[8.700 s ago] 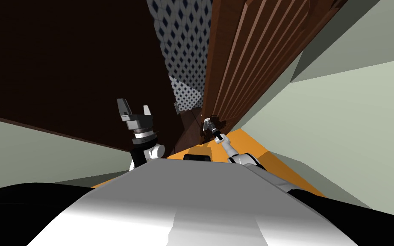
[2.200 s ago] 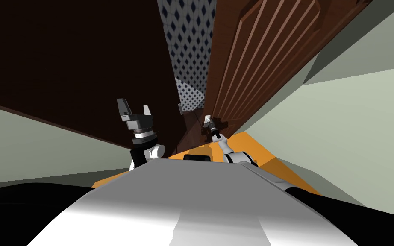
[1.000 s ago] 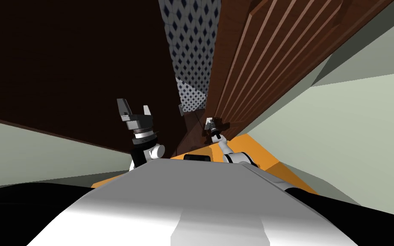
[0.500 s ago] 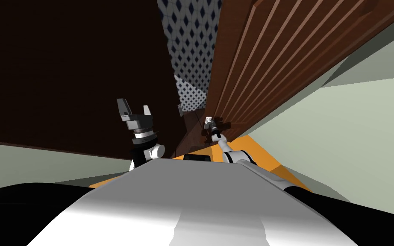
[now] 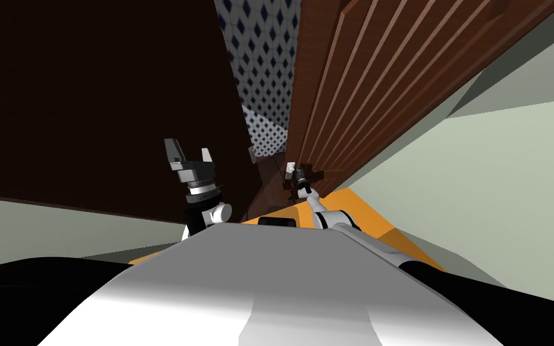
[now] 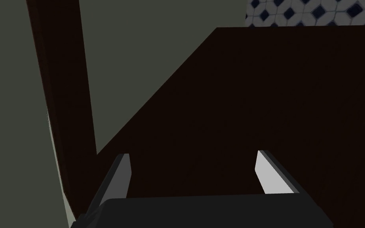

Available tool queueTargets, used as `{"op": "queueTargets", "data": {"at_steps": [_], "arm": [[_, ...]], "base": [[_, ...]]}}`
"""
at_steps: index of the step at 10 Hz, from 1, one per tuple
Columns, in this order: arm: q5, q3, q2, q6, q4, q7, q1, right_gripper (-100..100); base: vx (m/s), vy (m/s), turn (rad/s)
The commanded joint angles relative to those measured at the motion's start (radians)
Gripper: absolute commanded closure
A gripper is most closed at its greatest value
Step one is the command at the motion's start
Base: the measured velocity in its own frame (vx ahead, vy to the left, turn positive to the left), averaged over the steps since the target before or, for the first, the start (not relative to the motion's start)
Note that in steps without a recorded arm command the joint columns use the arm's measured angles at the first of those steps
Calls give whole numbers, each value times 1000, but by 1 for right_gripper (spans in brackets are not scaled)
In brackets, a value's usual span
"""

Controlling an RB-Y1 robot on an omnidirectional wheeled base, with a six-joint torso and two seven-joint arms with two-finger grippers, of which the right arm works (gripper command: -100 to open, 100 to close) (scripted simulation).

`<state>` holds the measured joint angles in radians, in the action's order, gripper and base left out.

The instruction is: Push the door open

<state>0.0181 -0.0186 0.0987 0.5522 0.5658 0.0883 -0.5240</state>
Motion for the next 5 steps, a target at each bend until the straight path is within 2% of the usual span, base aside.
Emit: {"op": "queueTargets", "data": {"at_steps": [1,5], "arm": [[-1,4,-5,-12,1,2,-1,-100],[-4,15,-25,-44,-4,6,-10,-100]], "base": [[-235,19,-9],[-241,55,-13]]}}
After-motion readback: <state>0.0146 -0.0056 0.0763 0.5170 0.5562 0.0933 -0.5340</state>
